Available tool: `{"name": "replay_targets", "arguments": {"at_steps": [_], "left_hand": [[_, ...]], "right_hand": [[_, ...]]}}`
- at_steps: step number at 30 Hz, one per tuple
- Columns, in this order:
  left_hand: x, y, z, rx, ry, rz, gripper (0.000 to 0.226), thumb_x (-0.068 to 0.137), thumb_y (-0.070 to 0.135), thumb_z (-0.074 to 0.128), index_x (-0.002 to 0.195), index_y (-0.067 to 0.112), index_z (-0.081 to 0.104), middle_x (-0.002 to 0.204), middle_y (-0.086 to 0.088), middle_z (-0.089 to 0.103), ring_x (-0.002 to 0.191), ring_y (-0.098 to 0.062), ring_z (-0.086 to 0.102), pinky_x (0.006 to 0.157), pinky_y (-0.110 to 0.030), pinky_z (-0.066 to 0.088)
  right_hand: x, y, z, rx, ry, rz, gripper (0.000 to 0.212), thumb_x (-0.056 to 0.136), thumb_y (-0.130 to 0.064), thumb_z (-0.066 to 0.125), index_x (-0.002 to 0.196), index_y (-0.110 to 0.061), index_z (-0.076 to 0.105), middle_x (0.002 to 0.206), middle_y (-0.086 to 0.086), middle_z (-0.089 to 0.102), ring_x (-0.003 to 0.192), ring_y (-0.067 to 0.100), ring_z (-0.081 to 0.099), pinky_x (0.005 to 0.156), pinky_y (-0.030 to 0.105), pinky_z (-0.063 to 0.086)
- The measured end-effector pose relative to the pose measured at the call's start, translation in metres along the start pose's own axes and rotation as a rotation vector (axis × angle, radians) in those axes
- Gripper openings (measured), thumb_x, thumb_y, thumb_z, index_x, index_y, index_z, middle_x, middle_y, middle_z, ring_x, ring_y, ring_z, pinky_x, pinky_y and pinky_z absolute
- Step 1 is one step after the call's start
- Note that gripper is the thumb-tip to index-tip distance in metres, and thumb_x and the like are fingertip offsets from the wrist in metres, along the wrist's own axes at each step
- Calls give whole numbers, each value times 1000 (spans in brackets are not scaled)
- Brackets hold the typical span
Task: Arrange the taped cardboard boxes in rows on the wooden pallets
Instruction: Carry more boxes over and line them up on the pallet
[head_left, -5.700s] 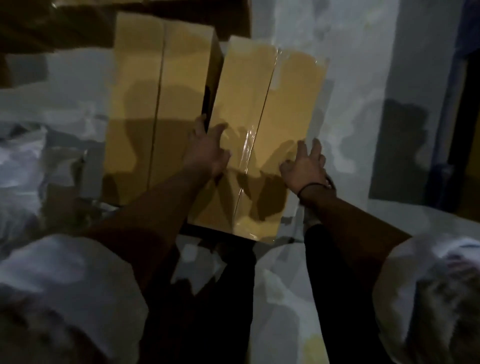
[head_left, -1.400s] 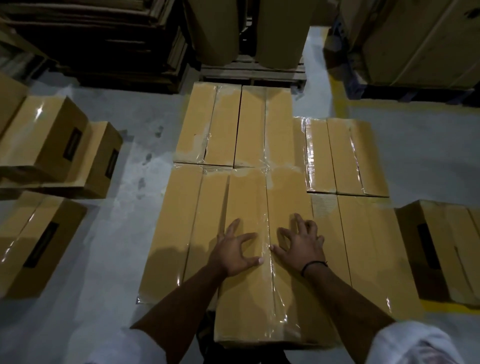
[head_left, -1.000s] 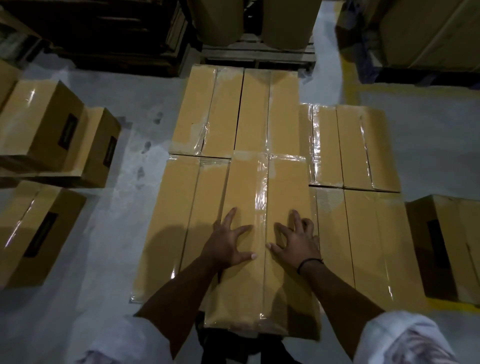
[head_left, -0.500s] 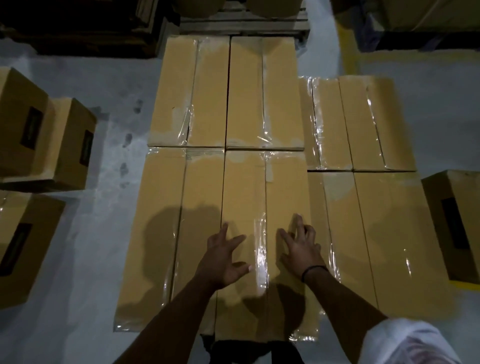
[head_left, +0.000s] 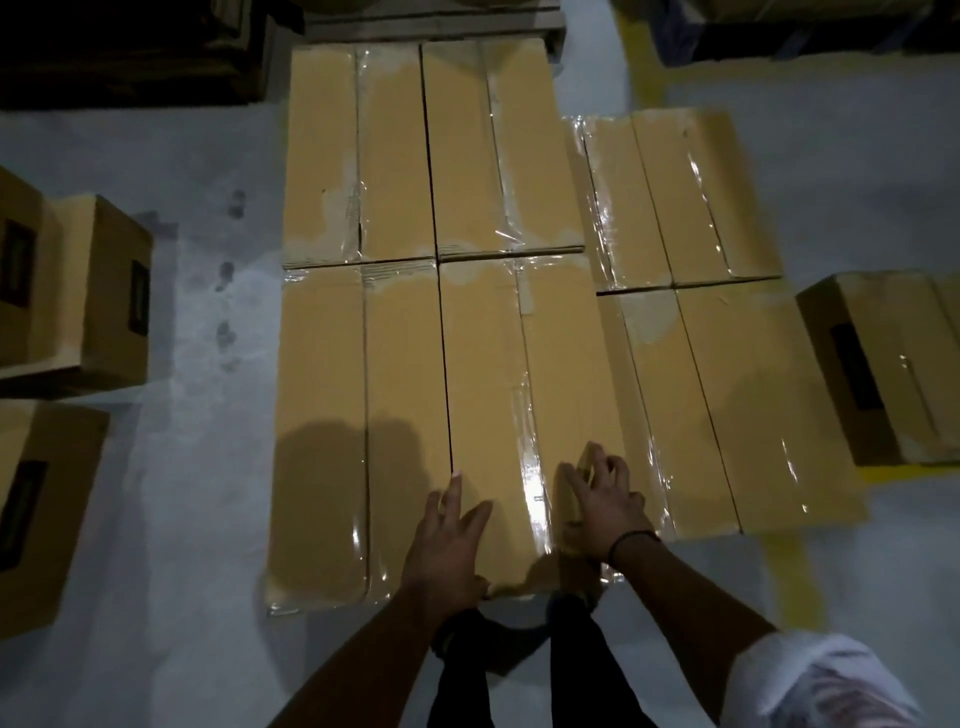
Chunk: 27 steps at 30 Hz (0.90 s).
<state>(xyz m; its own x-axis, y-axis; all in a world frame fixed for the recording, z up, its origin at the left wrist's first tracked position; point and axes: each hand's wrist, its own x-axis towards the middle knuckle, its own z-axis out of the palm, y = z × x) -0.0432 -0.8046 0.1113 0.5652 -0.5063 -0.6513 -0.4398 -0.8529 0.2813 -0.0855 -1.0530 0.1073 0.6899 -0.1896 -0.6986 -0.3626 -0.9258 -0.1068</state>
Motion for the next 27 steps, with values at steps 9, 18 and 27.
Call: {"name": "replay_targets", "arguments": {"at_steps": [9, 18, 27], "left_hand": [[-34, -14, 27, 100, 45, 113, 117, 76, 46, 83, 163, 34, 6, 165, -2, -33, 155, -39, -5, 114, -47, 40], [-26, 2, 44, 146, 125, -7, 129, 76, 53, 84, 163, 27, -8, 165, -18, -28, 154, -41, 4, 111, -45, 45], [-23, 13, 59, 96, 244, -96, 120, 83, 35, 81, 162, 30, -9, 169, -10, -21, 155, -34, 7, 110, -39, 45]], "right_hand": [[-64, 5, 59, 8, -20, 20, 116, 80, -55, 77, 160, -33, -3, 162, 6, -32, 151, 42, -14, 111, 71, 30], [-63, 17, 74, 57, 115, 125, 131, 77, -52, 81, 157, -29, -20, 159, 22, -31, 149, 48, 3, 112, 59, 38], [-60, 34, 77, 246, 149, 122, 140, 70, -51, 88, 159, -28, -18, 164, 19, -6, 148, 40, 13, 119, 51, 28]]}}
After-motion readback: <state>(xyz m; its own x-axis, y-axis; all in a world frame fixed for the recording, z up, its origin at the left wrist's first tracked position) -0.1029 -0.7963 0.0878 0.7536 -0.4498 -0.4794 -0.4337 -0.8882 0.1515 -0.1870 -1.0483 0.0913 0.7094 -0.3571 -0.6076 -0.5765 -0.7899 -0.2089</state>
